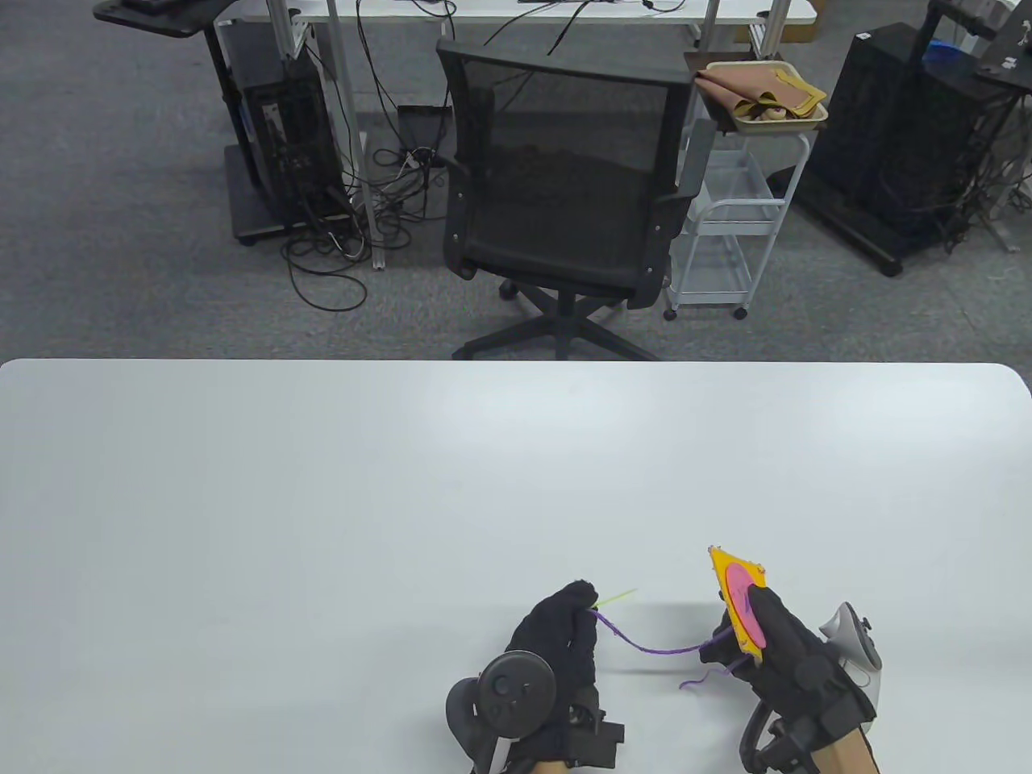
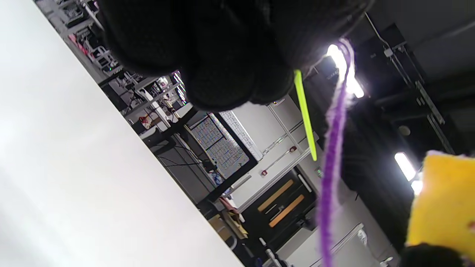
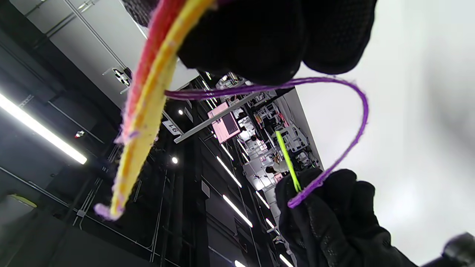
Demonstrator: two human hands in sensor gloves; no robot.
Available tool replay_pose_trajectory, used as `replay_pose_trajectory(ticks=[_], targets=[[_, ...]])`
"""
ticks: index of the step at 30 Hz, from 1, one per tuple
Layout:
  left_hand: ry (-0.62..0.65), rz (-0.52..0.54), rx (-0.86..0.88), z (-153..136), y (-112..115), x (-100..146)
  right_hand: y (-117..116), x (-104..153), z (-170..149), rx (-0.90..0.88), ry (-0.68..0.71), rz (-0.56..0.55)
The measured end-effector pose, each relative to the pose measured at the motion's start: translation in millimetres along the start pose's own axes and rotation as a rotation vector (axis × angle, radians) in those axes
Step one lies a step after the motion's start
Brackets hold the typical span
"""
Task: Sew button in X pattern
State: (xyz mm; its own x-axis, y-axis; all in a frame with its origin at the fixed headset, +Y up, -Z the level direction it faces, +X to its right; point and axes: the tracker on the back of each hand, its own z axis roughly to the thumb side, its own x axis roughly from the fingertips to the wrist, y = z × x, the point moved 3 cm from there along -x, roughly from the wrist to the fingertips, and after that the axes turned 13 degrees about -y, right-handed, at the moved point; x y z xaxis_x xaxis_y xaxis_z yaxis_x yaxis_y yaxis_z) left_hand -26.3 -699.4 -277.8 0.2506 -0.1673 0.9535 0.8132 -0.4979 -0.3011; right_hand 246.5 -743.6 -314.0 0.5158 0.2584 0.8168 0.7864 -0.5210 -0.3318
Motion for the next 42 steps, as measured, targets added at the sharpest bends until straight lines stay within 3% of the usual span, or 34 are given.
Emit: replay_pose_trajectory(ticks=[9,29,42], targets=[[0.036,-0.053,0.256,3,2,4,-14,-8,-13,-0.099,-0.050,0.133],[0.062,-0.153,0.335,9,23,11,-35,-13,-26,-0.218,-0.101,0.317],[0.090,-0.188,0.318,16,29,14,-39,-13,-28,-0.225,-0.114,0.325]])
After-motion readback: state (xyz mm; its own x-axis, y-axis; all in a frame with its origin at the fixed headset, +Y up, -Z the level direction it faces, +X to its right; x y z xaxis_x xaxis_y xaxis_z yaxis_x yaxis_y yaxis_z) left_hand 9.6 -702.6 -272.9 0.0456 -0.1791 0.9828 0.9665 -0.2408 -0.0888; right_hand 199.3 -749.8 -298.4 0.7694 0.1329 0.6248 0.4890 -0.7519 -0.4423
